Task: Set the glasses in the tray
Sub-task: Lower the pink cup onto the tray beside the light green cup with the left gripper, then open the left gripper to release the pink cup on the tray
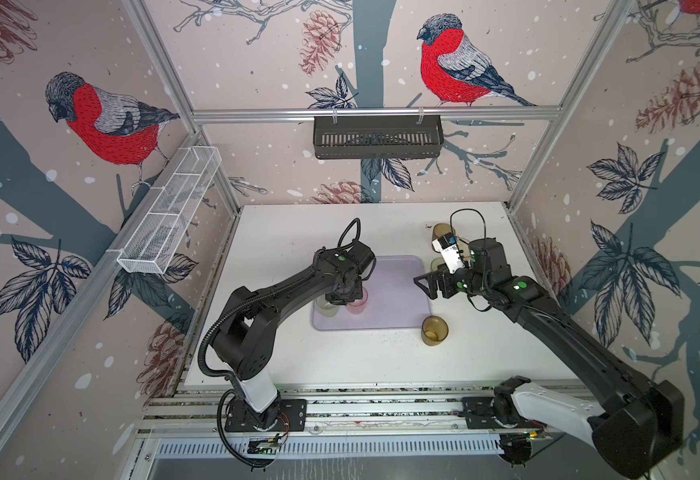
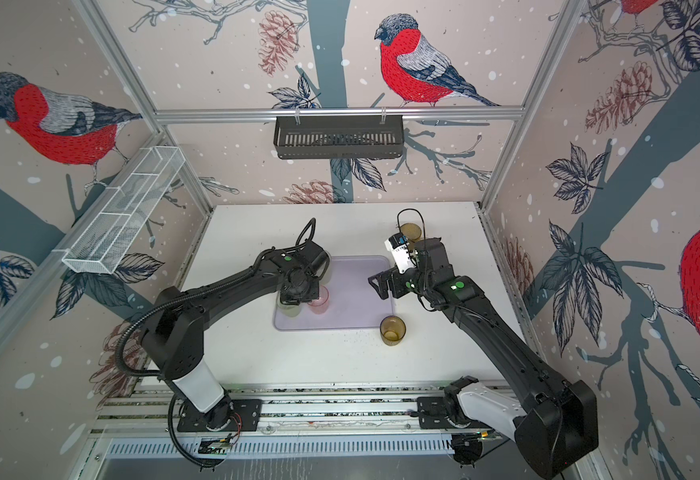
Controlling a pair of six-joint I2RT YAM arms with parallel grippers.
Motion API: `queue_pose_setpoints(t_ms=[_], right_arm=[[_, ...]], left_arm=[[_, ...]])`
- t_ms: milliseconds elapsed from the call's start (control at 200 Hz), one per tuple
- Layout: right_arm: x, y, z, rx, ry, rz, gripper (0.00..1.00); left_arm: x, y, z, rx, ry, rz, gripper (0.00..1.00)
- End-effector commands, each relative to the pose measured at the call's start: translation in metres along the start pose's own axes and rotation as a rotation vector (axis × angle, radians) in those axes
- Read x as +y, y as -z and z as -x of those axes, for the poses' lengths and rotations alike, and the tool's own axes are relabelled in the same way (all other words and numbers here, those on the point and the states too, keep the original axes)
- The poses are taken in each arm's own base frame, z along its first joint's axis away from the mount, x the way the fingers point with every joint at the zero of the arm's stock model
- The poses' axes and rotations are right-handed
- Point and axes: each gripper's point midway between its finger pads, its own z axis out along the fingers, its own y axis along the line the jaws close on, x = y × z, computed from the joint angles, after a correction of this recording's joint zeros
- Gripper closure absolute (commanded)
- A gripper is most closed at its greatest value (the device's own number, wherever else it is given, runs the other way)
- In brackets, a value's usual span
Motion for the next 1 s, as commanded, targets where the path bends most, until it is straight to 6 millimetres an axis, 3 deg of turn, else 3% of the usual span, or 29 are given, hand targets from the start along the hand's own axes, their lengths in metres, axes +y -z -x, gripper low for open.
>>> queue_pose_setpoints(t_ms=[0,475,996], right_arm=[[-0.001,0.000,0.006,-0.021,0.007,-0.006,0.01],[-0.001,-0.001,0.003,-0.013,0.000,-0.005,0.00],[-0.003,0.000,0.002,-0.006,-0.024,-0.017,0.01]], left_arm=[[0.003,0.003,0.002,-0.005,0.003,0.016,0.82],[0.003,0.013,0.008,-0.028,0.016,0.010,0.77],[0.001,0.039,0.015,-0.077,0.050,-0.034,0.68]])
